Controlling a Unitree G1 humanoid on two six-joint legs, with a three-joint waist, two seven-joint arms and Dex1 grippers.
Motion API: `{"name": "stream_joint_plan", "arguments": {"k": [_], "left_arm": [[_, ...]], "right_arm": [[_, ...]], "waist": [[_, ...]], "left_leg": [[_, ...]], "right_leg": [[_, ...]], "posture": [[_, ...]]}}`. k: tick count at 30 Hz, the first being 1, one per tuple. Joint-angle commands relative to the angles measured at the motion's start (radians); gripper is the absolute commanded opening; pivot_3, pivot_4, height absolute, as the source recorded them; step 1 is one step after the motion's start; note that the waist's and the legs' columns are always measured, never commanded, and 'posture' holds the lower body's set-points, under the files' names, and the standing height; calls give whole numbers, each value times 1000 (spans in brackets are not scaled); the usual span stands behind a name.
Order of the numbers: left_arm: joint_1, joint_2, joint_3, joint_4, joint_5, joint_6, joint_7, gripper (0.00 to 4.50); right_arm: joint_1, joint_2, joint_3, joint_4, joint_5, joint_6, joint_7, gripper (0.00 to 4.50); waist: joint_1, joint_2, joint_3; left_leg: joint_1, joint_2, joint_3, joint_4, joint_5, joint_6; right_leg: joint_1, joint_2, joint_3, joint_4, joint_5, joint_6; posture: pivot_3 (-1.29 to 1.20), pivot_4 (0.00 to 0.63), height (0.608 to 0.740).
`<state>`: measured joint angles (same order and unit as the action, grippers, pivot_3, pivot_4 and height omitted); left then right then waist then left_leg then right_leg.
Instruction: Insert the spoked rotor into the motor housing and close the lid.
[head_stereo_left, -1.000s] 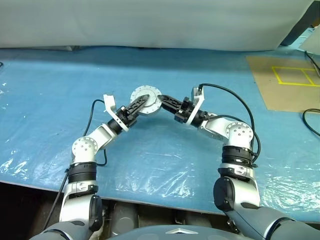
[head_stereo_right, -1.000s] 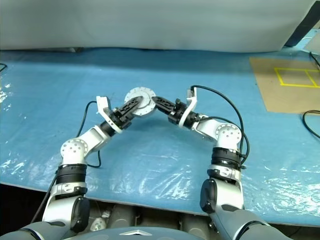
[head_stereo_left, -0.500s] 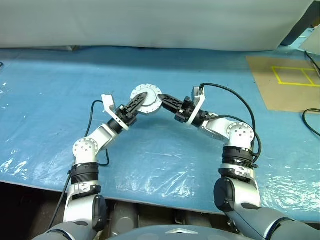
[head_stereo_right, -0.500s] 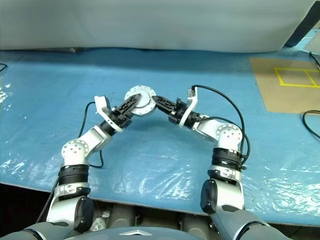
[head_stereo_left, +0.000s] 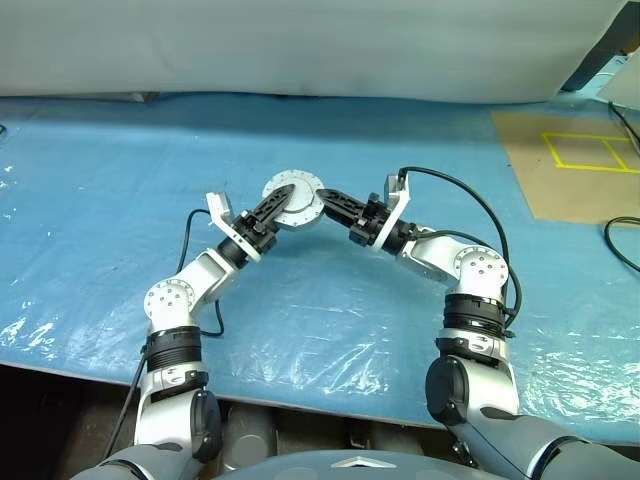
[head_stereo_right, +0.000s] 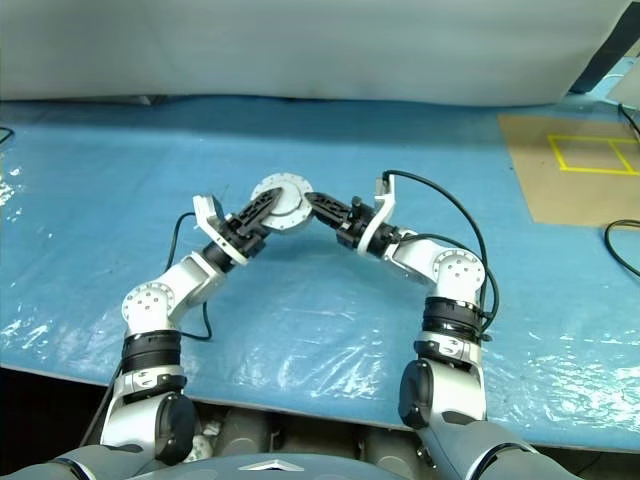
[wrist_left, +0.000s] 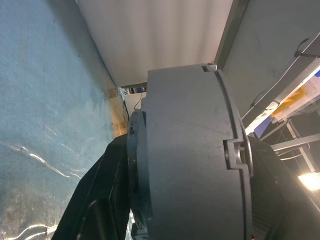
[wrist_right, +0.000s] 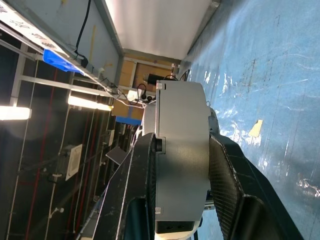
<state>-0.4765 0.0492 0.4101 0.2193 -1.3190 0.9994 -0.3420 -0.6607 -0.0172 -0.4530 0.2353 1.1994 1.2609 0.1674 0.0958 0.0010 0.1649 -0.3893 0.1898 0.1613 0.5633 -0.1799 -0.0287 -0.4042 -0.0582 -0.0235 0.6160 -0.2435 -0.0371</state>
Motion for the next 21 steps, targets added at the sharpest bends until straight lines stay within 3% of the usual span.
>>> {"name": "stream_joint_plan", "arguments": {"k": [1,2,3,11,21], "left_arm": [[-34,-11,-31,-50,-46,39,-24,2637],[-33,-10,-29,-52,-47,35,-34,2514],[-31,-7,-29,-56,-49,36,-38,2460],[-35,1,-47,-57,-9,23,-25,2442],[-89,47,52,-21,-23,-99,-14,2442]], "right_arm": [[-8,22,12,-12,38,0,-1,1135],[-8,21,14,-11,37,0,-1,1135],[-8,20,15,-11,37,1,0,1830],[-11,3,30,-3,51,19,28,4341],[22,-72,27,-9,21,-12,56,4468]], "waist": [[0,0,0],[0,0,0],[0,0,0],[0,0,0],[0,0,0]], "left_leg": [[0,0,0,0,0,0],[0,0,0,0,0,0],[0,0,0,0,0,0],[-1,0,-2,0,0,0],[-1,-1,-10,0,0,0]], "right_leg": [[0,0,0,0,0,0],[0,0,0,0,0,0],[0,0,0,0,0,0],[0,0,0,0,0,0],[0,0,-1,0,0,0]], "posture": [[0,150,740],[0,150,740],[0,150,740],[0,150,740],[0,150,740]]}}
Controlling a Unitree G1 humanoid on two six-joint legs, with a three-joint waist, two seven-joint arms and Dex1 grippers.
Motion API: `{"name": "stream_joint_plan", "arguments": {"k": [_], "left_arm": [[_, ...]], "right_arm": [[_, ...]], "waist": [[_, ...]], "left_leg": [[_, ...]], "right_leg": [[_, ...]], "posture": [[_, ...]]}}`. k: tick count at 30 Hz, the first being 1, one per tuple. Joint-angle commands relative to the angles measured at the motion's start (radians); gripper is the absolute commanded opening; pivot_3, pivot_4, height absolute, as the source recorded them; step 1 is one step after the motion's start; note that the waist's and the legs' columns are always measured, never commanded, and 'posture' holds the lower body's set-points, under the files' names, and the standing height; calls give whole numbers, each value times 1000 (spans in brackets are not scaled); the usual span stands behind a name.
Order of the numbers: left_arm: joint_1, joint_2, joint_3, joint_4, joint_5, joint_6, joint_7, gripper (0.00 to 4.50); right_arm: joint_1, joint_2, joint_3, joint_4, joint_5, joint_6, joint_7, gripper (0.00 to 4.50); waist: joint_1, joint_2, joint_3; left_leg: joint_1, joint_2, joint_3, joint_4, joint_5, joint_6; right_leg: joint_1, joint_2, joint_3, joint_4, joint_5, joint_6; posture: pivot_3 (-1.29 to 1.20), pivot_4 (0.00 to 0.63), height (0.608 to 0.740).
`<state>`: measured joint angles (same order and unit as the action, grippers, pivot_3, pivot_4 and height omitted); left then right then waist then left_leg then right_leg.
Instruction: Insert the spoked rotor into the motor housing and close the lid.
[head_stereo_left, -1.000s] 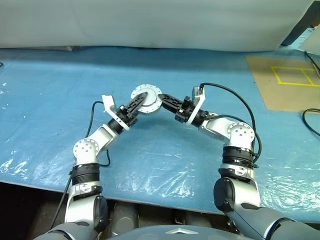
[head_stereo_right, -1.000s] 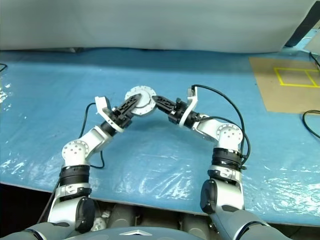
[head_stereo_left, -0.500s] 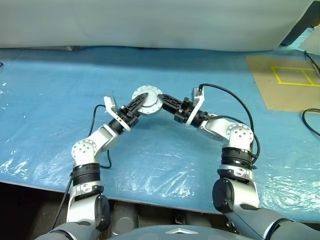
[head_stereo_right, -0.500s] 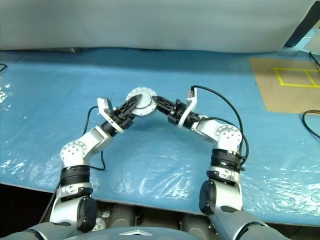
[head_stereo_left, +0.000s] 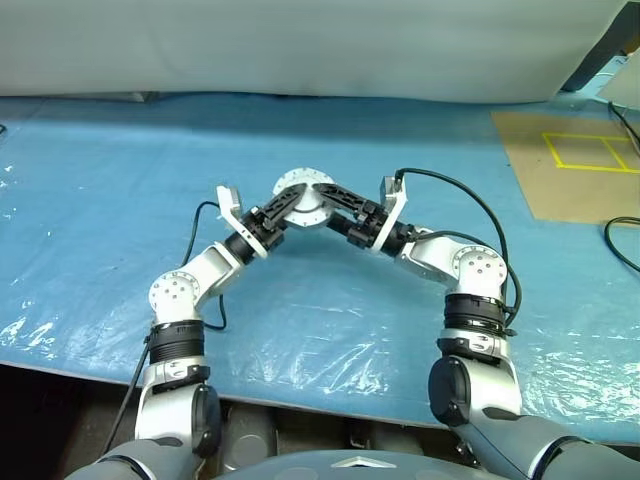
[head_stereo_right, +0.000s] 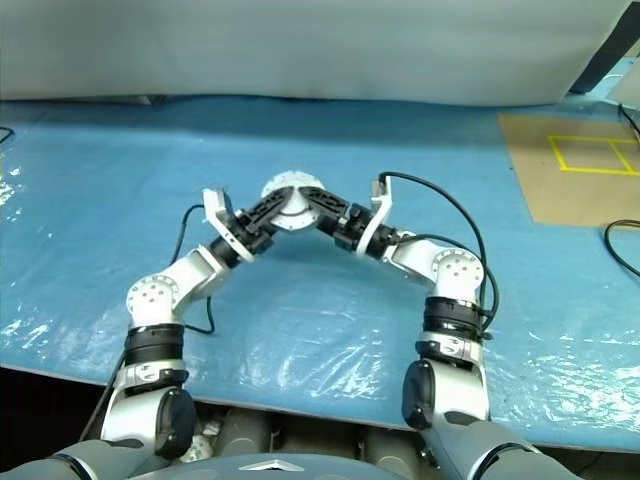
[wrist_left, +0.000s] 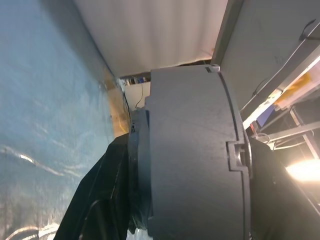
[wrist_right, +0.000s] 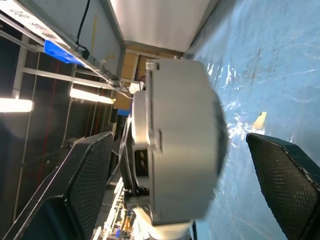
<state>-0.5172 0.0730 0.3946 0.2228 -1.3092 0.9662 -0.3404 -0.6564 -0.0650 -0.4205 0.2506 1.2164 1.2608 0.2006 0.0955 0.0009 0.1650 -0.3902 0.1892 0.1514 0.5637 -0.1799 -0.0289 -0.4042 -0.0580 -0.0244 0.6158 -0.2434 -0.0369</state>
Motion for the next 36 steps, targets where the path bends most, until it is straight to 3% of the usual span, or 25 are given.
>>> {"name": "stream_joint_plan", "arguments": {"k": [1,11,22,23,27,36], "left_arm": [[-53,30,81,-22,-29,-86,-13,2442],[-89,147,194,198,205,-427,30,2442],[-102,170,210,491,351,-537,-47,2442],[-100,166,211,498,356,-536,-61,3164],[-100,180,230,524,392,-551,-21,4413],[-2,318,329,557,442,-672,75,4463]], "right_arm": [[25,-34,-3,-19,-2,-15,28,4468],[58,-54,38,-32,-51,-26,44,4468],[37,-58,80,-9,-113,-39,69,4468],[34,-57,81,-4,-120,-41,69,4500],[31,-60,87,0,-138,-43,83,4500],[55,-54,134,-9,-187,-44,125,4500]], "waist": [[1,0,0],[0,0,0],[7,-1,0],[6,-1,0],[6,-1,0],[-33,-1,0]], "left_leg": [[0,0,0,0,0,0],[-1,0,-2,0,0,0],[-7,0,-2,4,0,0],[-6,0,-2,4,0,0],[-1,1,-1,4,0,0],[15,2,-2,-1,0,0]], "right_leg": [[0,0,0,0,0,0],[0,0,-1,-1,0,0],[1,0,-5,-2,0,1],[2,-1,-5,-1,1,1],[6,-2,-4,0,1,1],[13,-1,1,-2,0,0]], "posture": [[0,150,740],[0,150,740],[0,150,740],[0,150,740],[0,150,740],[0,150,740]]}}
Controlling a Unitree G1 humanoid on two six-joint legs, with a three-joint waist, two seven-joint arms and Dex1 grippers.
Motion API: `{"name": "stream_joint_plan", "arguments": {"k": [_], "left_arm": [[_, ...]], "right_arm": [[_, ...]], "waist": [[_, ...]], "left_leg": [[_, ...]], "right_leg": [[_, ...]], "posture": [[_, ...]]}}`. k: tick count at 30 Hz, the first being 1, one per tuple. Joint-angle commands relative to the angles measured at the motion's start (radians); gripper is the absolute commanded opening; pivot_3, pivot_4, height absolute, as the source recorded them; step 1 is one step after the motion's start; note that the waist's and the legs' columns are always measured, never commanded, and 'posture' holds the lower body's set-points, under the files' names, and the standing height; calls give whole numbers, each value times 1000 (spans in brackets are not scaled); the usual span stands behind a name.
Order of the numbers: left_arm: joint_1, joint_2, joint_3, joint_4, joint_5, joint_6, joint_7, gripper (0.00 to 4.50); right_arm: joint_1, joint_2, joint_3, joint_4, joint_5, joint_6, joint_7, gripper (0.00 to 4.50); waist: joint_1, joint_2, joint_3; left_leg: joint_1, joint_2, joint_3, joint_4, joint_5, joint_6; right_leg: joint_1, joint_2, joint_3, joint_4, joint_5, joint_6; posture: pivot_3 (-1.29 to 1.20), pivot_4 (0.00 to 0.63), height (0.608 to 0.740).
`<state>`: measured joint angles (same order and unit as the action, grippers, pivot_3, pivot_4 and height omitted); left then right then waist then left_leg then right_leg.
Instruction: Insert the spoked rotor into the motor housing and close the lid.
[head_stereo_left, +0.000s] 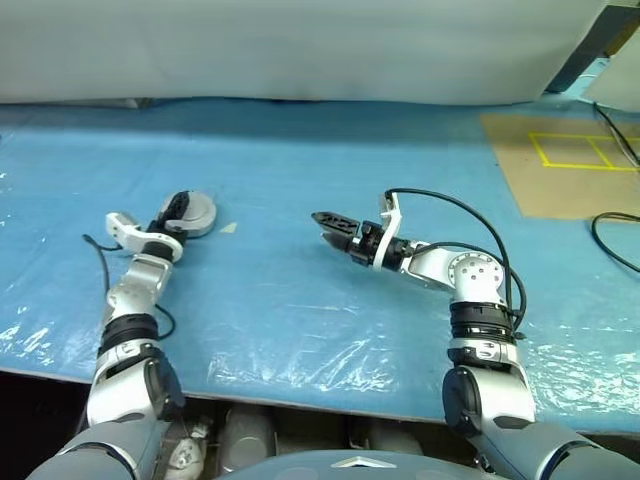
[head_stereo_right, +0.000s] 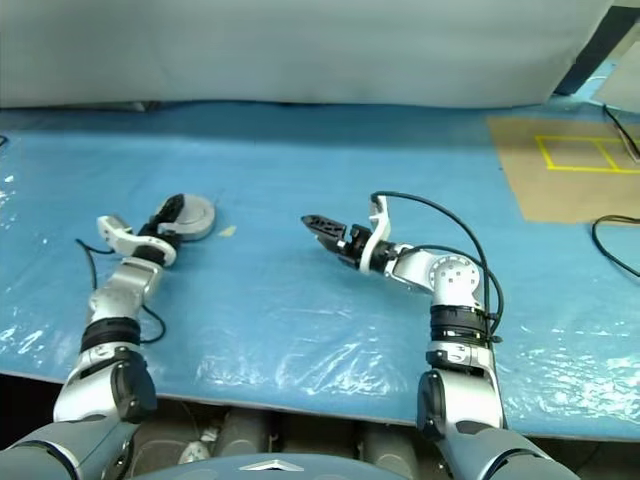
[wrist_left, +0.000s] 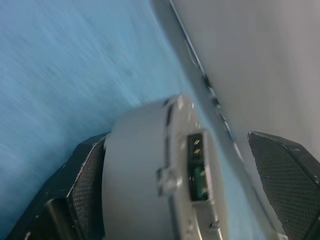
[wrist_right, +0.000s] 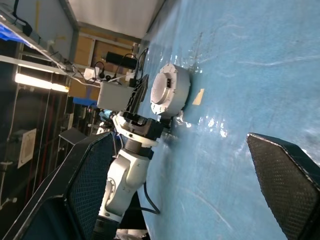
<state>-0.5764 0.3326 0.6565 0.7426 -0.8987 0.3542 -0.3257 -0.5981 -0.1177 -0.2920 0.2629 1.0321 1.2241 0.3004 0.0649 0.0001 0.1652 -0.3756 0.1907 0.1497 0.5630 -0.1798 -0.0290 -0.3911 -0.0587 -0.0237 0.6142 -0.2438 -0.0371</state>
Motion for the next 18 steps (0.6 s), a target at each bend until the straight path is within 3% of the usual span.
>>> {"name": "stream_joint_plan", "arguments": {"k": [1,4,8,11,15,18], "left_arm": [[67,72,77,41,36,-73,69,4463],[95,114,103,66,50,-120,86,4463],[160,126,104,-33,12,-37,19,4463],[258,82,67,-317,-98,110,-65,4463],[334,45,-84,-739,-217,298,-100,4463],[314,35,-196,-891,-229,354,-105,4463]], "right_arm": [[-3,-3,9,-21,-9,-9,30,4500],[-3,-3,18,-12,-30,-12,48,4500],[-9,-4,17,-14,-43,-16,70,4500],[4,-45,32,-95,-47,-29,122,4500],[57,-137,62,-245,-100,-133,206,4500],[112,-197,102,-319,-186,-256,256,4500]], "waist": [[-5,0,0],[-7,0,0],[-4,0,0],[4,0,0],[35,-5,3],[49,-5,3]], "left_leg": [[0,0,0,0,0,0],[0,0,0,-2,0,0],[-1,0,0,-3,0,-1],[-2,1,0,-4,0,-1],[-11,2,3,-2,0,0],[-10,3,4,-1,0,0]], "right_leg": [[0,0,0,0,0,0],[0,0,0,-2,0,0],[0,-1,0,-5,0,0],[0,-1,0,-5,0,0],[-5,-1,-4,-5,0,-1],[-2,0,-5,-5,0,-1]], "posture": [[0,150,740],[0,150,740],[0,150,740],[0,150,740],[0,150,740],[0,150,740]]}}
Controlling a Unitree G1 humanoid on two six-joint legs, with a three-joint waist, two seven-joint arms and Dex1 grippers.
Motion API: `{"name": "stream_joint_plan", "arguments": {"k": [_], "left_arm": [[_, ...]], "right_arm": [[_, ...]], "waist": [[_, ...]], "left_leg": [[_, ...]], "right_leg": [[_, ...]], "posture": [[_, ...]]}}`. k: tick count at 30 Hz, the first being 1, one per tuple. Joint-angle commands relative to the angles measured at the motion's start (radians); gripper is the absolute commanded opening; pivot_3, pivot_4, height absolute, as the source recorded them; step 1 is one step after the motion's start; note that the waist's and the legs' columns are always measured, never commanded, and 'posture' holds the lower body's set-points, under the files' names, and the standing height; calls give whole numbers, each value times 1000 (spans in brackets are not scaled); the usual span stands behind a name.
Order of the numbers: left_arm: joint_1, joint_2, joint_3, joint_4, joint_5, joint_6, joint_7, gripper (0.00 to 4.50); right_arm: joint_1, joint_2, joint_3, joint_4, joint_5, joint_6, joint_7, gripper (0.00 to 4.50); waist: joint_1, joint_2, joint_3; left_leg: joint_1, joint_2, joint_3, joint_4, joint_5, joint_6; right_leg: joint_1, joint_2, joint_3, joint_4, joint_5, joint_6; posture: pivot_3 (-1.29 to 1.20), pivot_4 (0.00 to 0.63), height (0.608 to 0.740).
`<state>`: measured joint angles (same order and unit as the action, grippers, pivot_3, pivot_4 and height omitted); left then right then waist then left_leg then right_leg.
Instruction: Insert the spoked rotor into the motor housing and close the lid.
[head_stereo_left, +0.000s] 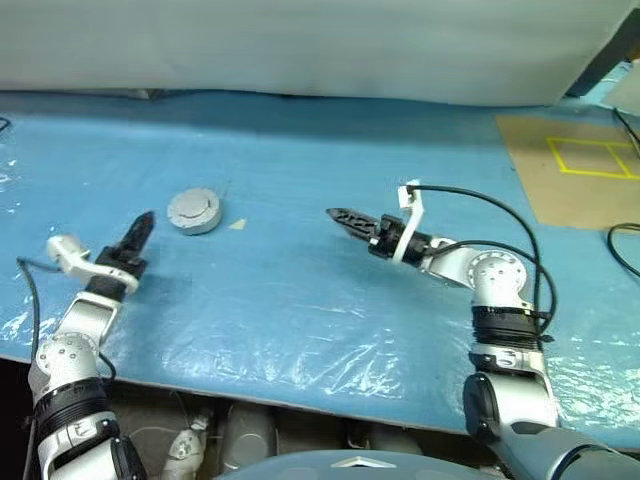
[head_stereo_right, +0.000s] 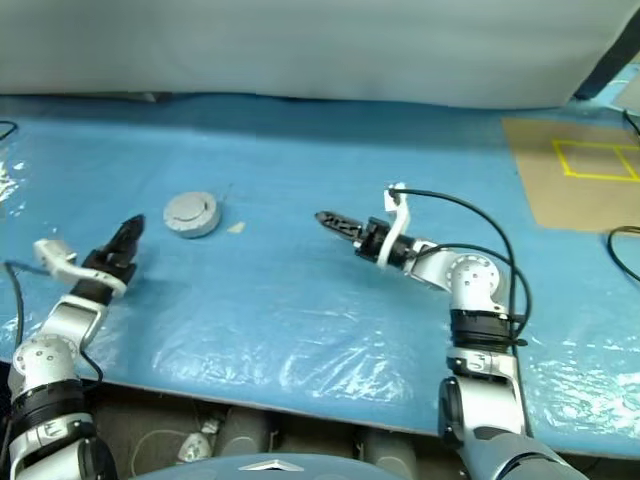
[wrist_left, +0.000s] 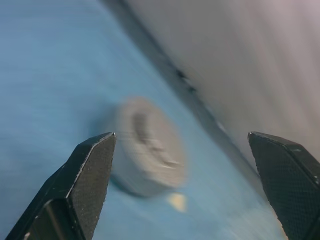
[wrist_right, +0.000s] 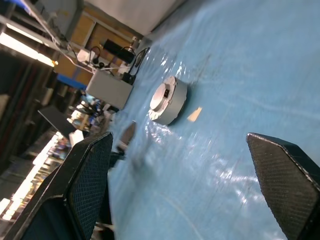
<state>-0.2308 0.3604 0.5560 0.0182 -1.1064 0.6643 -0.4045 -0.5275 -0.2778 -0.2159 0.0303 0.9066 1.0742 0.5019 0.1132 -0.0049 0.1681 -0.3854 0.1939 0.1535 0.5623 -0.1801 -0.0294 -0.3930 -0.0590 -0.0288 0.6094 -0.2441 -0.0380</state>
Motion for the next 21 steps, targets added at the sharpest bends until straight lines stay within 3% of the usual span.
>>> {"name": "stream_joint_plan", "arguments": {"k": [1,6,10,21], "left_arm": [[-40,11,-157,-206,5,56,-45,4463],[-21,90,-469,-273,242,1,-236,4463],[-48,127,-610,-170,444,-133,-344,4463],[-152,33,-569,-16,538,-225,-338,4463]], "right_arm": [[59,-56,43,-108,-97,-150,67,4500],[116,-113,85,-177,-184,-250,102,4500],[134,-145,151,-195,-320,-325,49,4500],[156,-73,181,-217,-438,-388,-75,4500]], "waist": [[1,0,0],[-25,1,0],[-40,1,0],[-43,1,0]], "left_leg": [[2,-1,0,0,0,0],[6,-2,-1,-1,0,0],[5,-2,-1,-2,0,0],[4,-4,-1,0,0,0]], "right_leg": [[2,0,1,0,0,0],[0,0,6,-2,0,1],[-2,3,6,0,0,1],[-1,1,6,0,0,1]], "posture": [[0,150,740],[0,150,740],[0,150,740],[0,150,740]]}}
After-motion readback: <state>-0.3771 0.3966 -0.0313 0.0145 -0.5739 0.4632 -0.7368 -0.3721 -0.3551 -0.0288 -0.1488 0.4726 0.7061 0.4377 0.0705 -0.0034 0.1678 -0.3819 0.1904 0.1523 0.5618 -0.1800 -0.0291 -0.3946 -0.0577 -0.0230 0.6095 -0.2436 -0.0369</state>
